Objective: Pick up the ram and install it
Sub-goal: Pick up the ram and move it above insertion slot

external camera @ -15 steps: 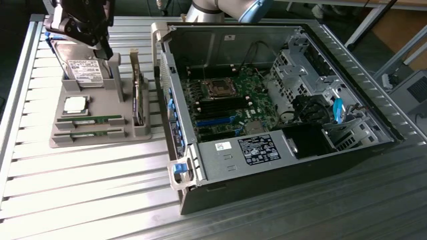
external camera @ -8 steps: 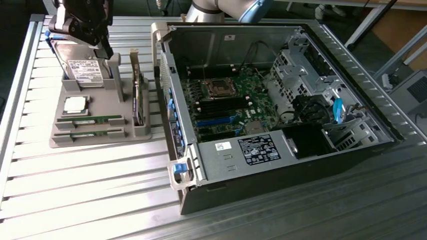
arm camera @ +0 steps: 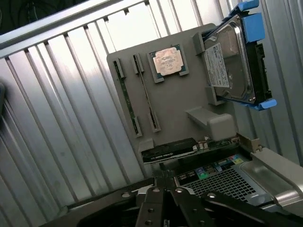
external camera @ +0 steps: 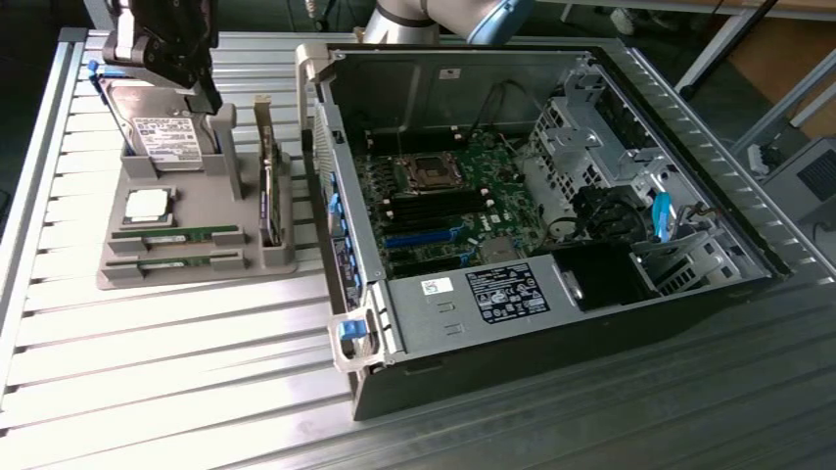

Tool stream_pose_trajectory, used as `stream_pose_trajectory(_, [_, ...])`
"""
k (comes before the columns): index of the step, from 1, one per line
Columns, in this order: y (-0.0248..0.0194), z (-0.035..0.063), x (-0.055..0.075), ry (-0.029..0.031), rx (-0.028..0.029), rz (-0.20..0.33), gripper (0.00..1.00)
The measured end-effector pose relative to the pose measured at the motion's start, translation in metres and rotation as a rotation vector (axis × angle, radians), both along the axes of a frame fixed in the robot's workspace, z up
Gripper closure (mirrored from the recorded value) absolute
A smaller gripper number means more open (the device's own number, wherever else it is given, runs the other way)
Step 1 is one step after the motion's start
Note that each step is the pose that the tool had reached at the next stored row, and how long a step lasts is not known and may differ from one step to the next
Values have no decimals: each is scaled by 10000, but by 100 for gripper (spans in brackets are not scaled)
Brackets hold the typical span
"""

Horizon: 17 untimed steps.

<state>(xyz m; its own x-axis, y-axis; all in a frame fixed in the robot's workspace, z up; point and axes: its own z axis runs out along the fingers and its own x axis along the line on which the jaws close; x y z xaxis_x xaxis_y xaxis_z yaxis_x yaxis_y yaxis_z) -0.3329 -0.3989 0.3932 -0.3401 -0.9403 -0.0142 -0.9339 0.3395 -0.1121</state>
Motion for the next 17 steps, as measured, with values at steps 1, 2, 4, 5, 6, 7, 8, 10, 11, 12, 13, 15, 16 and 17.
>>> stream_pose_trajectory(1, [0, 0, 0, 0, 0, 153, 91])
stream_pose_trajectory(2, [0, 0, 0, 0, 0, 255, 91])
stream_pose_trajectory(4, [0, 0, 0, 1, -1, 889, 91])
stream_pose_trajectory(5, [0, 0, 0, 0, 0, 938, 91])
stream_pose_trajectory(6, [0, 0, 0, 0, -1, 990, 91])
stream_pose_trajectory(7, [0, 0, 0, 0, 0, 1091, 91])
stream_pose_trajectory(8, [0, 0, 0, 0, 0, 1185, 91])
stream_pose_trajectory(10, [0, 0, 0, 1, 0, 1401, 91])
stream_pose_trajectory(11, [0, 0, 0, 0, -1, 1460, 91])
stream_pose_trajectory(12, [0, 0, 0, 0, -1, 1511, 91])
stream_pose_trajectory(13, [0, 0, 0, 1, -1, 1604, 91])
stream_pose_trajectory(15, [0, 0, 0, 0, 0, 1699, 91])
stream_pose_trajectory(16, [0, 0, 0, 0, 0, 1810, 91])
stream_pose_trajectory(17, [0, 0, 0, 0, 0, 1889, 91])
